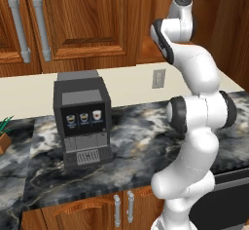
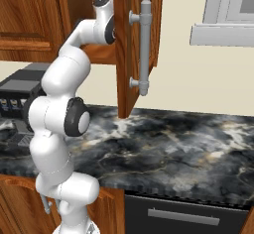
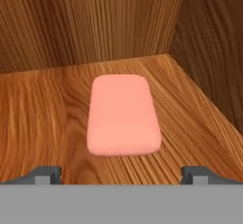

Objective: Locate and retrieve the bar soap and dish brush from the cabinet. Place them next to the sink.

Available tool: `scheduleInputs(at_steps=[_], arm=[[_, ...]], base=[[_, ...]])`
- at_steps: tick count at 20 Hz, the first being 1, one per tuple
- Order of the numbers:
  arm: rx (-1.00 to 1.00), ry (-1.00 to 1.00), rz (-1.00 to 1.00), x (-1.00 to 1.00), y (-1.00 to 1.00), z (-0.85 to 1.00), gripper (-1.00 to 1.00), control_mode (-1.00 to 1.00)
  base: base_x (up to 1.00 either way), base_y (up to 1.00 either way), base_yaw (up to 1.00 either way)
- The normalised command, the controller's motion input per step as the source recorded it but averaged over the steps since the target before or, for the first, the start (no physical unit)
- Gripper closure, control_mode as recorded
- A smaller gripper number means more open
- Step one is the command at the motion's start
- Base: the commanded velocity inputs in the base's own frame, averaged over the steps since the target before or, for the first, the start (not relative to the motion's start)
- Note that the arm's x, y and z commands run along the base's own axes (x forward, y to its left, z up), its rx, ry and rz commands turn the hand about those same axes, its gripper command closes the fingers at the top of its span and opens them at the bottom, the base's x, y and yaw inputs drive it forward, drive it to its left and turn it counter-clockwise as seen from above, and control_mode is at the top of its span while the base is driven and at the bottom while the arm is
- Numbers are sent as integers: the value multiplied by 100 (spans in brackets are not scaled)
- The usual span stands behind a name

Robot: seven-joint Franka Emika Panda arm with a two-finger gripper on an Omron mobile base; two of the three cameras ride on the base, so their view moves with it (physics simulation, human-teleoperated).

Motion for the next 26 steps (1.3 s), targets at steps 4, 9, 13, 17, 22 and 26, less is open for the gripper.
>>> scheduleInputs(at_steps=[4,9,13,17,22,26], arm=[[0,0,0,41,-21,-9,-100,-100],[0,0,0,37,-20,0,-100,-100],[0,0,0,37,-1,-5,-100,-100],[0,0,0,6,11,-16,-100,-100],[4,0,-6,0,18,-26,100,-100],[4,-1,-7,-1,14,-10,100,-100]], base=[[0,0,0],[0,0,0],[0,0,0],[0,0,0],[0,0,0],[0,0,0]])
